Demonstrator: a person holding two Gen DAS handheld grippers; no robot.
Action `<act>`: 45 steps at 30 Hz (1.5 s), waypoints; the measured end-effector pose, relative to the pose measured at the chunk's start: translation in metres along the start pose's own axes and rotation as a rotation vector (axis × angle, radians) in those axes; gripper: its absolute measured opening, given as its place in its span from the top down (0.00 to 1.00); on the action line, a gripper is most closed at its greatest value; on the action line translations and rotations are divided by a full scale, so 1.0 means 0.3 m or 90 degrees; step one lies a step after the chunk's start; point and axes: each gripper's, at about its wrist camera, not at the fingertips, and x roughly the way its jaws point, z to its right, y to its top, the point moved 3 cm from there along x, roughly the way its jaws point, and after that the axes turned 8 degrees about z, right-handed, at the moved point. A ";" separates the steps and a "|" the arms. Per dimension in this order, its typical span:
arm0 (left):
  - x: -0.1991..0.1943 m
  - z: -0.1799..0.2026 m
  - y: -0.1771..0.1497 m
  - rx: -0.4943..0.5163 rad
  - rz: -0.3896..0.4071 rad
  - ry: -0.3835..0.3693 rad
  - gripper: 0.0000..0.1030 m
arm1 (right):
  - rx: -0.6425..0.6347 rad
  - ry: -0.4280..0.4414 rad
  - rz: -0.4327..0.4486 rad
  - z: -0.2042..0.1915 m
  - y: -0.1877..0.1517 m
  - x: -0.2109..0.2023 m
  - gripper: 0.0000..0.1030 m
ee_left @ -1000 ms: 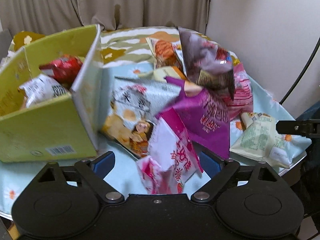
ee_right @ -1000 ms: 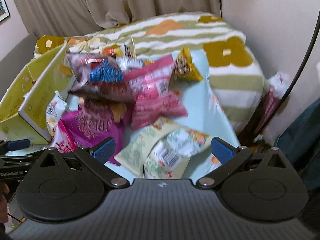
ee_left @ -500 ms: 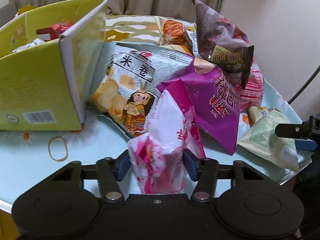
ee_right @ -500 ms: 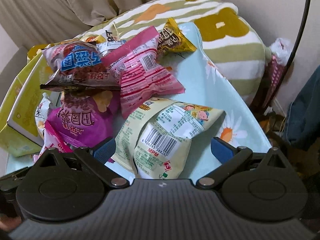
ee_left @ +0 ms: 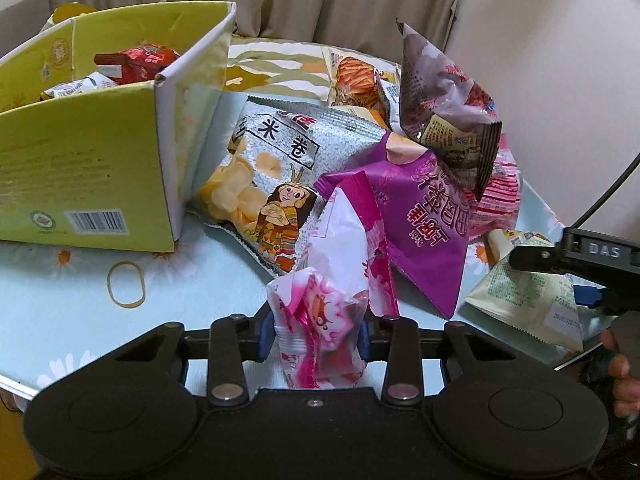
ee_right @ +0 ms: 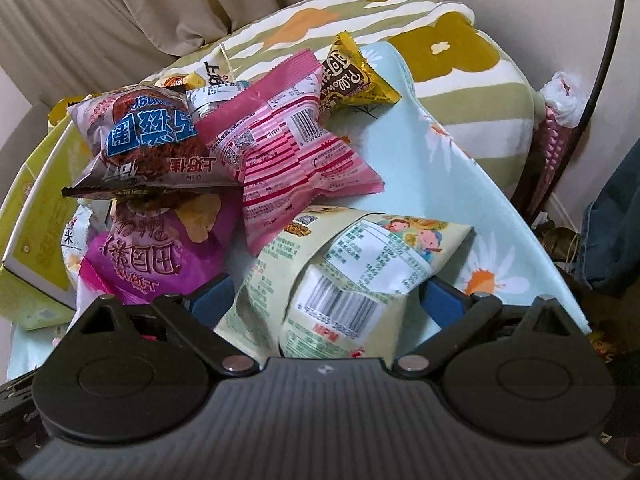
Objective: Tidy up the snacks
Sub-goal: 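Grasp the pink bag with left tool while right tool grasps green bag, then carry both bags into the cardboard box and open both tools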
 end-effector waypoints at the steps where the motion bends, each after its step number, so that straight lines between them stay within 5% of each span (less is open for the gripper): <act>1: -0.008 -0.004 -0.002 -0.002 0.001 -0.001 0.59 | -0.001 -0.003 0.001 -0.004 0.001 0.007 0.00; 4: -0.035 -0.014 -0.005 -0.006 0.003 -0.003 0.60 | -0.003 -0.005 0.001 -0.006 0.000 0.023 0.00; 12: -0.080 -0.009 0.014 -0.010 0.017 -0.010 0.64 | -0.006 -0.002 0.009 0.007 -0.004 0.005 0.25; 29: -0.260 0.008 0.148 -0.016 0.092 -0.045 0.64 | -0.030 0.010 0.077 -0.043 0.068 -0.203 0.27; 45: -0.388 -0.301 0.435 -0.018 0.175 0.005 0.64 | -0.094 0.142 0.157 -0.501 0.258 -0.322 0.27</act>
